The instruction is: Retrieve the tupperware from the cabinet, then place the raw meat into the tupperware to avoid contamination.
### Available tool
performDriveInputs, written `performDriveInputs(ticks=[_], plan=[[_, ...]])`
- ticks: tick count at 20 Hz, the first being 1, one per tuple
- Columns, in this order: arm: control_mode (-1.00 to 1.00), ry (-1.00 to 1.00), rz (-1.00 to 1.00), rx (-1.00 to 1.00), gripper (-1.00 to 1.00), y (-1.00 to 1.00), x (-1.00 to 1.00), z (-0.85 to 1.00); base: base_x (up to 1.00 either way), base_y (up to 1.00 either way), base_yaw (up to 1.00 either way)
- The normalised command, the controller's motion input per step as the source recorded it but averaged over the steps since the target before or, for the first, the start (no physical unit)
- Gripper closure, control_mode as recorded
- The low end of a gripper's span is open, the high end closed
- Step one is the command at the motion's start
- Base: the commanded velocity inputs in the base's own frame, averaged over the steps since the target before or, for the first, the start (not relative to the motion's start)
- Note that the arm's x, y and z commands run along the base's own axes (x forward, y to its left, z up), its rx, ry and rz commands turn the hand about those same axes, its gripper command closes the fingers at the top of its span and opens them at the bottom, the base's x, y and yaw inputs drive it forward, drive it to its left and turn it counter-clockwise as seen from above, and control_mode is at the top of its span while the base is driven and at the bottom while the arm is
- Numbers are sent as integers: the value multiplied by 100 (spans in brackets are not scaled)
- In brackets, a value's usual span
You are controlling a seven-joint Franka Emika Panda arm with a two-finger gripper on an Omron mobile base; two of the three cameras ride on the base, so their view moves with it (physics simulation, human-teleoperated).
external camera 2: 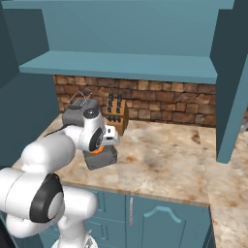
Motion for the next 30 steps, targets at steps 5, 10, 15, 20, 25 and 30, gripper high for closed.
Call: performDriveInputs(ticks=[5,10,15,20,25,30], plan=[[-100,0,-4,0,100,0,18,-6,0,0,0],[-100,0,-2,0,100,0,2,-16,0,0,0],[-100,0,-1,0,100,0,4,-17,0,0,0],[-100,0,-1,0,100,0,14,-10,0,0,0],[-100,0,-1,0,100,0,12,-5,0,0,0],[-100,0,-1,0,100,0,7,-6,0,0,0]])
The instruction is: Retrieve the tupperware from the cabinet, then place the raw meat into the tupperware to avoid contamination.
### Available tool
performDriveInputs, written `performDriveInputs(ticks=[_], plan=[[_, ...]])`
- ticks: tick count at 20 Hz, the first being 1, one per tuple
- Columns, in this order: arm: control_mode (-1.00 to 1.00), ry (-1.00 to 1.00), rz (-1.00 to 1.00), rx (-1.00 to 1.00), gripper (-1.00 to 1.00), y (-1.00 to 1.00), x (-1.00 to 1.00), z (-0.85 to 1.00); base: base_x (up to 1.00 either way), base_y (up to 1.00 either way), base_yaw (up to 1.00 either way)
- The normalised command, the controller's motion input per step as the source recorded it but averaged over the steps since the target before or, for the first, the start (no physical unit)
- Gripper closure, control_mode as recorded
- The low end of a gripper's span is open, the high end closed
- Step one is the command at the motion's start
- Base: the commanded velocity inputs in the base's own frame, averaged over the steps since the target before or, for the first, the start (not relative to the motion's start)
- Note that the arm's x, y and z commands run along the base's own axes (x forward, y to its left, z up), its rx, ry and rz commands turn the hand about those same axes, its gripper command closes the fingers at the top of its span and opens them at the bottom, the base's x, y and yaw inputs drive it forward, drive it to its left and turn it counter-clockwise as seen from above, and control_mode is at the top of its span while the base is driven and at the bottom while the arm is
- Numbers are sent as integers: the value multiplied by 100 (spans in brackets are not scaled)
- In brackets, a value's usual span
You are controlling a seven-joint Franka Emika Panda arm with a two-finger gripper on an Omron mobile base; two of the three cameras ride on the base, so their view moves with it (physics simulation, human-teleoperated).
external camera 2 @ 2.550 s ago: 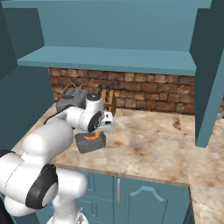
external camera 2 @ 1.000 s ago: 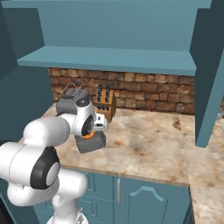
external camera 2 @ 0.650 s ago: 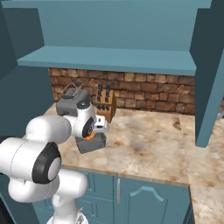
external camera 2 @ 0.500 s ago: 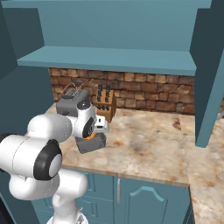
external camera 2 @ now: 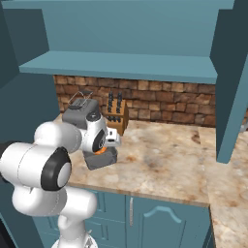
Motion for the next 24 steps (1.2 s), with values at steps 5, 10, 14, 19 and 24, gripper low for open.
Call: performDriveInputs(ticks=[5,10,14,19,24], plan=[[-100,0,-1,0,100,0,4,-11,0,0,0],[-100,0,-1,0,100,0,7,-10,0,0,0],[-100,0,-1,0,100,0,6,-10,0,0,0],[-100,0,-1,0,100,0,5,-9,0,0,0],[-100,0,-1,0,-100,0,4,-2,0,0,0]])
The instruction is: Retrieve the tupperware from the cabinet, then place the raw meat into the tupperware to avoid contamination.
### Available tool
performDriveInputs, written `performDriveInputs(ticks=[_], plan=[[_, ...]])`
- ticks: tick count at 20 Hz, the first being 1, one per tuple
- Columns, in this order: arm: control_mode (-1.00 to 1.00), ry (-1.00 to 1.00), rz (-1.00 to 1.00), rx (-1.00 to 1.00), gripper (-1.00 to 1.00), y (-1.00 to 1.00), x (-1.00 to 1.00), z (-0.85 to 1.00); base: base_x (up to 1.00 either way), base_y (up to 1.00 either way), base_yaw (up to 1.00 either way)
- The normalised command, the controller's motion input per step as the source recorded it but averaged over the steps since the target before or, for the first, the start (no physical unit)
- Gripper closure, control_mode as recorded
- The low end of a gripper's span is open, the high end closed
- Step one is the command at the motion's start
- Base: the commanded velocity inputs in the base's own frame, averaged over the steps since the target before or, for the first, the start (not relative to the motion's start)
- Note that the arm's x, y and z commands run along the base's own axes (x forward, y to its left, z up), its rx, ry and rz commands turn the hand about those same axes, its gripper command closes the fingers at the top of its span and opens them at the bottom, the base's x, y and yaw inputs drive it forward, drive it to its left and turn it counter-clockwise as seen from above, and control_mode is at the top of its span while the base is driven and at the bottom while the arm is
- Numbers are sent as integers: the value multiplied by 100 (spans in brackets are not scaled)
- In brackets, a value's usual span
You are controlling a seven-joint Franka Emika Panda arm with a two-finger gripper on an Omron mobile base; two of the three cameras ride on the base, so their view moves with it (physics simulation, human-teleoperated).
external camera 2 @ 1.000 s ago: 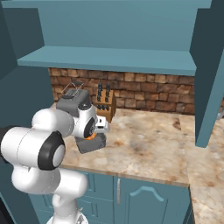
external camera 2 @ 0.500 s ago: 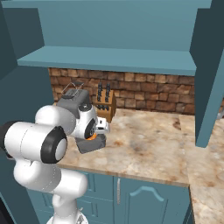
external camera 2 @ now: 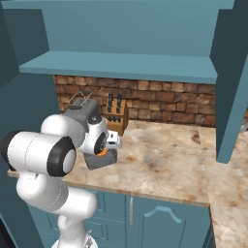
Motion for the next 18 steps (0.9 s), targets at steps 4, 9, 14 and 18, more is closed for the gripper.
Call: performDriveInputs(ticks=[4,9,14,18], plan=[[-100,0,-2,0,-100,0,0,0,0,0,0],[-100,0,-3,0,-100,0,0,0,0,0,0],[-100,0,-3,0,-100,0,0,10,0,0,0],[-100,0,-3,0,-100,0,0,22,0,0,0]])
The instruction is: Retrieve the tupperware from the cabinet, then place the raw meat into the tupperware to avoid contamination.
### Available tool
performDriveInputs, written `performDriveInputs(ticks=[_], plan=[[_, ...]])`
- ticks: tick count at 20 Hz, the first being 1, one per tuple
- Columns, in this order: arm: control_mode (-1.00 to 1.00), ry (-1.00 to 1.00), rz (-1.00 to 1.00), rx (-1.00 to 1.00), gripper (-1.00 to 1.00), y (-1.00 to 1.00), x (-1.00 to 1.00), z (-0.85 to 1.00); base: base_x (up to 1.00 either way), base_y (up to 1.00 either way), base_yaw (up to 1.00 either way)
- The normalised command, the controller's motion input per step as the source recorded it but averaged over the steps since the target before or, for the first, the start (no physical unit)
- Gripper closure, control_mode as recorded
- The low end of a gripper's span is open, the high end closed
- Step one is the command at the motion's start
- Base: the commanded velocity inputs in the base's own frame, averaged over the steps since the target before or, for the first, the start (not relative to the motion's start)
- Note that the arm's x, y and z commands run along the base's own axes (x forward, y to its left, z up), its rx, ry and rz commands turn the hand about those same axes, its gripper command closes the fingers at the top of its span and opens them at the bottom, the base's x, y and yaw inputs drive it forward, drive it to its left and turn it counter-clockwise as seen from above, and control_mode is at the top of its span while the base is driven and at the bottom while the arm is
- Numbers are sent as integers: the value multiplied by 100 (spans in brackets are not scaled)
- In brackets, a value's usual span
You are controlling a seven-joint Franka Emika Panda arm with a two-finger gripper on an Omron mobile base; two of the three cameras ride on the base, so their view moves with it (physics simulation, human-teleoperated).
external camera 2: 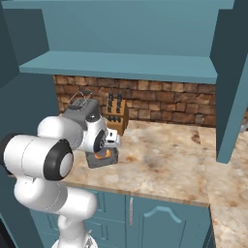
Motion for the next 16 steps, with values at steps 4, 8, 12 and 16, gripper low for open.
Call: performDriveInputs(ticks=[4,8,12,16], plan=[[-100,0,-3,0,-100,0,-1,25,0,0,0],[-100,0,-3,0,-100,1,-6,29,0,0,0],[-100,0,-2,0,-100,0,-11,39,0,0,0],[-100,-2,-1,0,-100,0,-19,42,0,0,0]])
